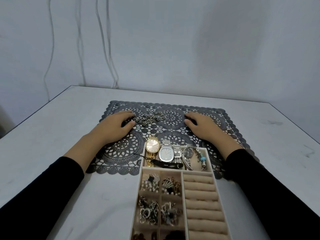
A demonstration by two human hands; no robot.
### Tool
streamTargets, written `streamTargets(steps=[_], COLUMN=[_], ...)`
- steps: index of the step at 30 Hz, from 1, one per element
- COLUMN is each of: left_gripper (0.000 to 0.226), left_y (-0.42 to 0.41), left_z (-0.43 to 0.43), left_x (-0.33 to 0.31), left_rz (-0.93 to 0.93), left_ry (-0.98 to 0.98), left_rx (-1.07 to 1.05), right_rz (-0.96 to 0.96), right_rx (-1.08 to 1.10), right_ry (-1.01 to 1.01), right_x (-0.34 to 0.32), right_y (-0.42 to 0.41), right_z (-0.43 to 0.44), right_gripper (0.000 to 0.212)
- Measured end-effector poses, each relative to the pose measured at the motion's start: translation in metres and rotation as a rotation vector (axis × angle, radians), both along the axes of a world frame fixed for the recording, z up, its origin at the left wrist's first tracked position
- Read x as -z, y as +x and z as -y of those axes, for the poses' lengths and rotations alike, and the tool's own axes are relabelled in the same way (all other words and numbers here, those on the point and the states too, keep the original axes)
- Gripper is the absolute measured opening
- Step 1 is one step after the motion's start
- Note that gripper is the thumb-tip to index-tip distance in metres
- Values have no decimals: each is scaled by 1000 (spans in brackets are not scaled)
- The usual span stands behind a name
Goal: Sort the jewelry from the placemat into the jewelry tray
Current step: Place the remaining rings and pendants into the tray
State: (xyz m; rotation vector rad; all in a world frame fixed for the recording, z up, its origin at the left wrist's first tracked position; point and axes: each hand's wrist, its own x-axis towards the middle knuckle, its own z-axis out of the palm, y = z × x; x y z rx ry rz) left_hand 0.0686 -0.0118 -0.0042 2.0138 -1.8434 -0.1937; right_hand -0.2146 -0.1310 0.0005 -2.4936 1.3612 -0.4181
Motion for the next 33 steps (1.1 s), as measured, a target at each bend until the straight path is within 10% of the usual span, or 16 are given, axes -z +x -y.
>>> streamTargets(steps=[33], left_gripper=[14], left_y=[34], left_z=[11], left_x=[-1], left_rz=[-253], left_ry=[-143], left_rx=[53], right_rz=[193], right_rx=[-472], right_ry=[77], right_x=[-28], right_y=[103], right_z=[24], right_gripper=[19])
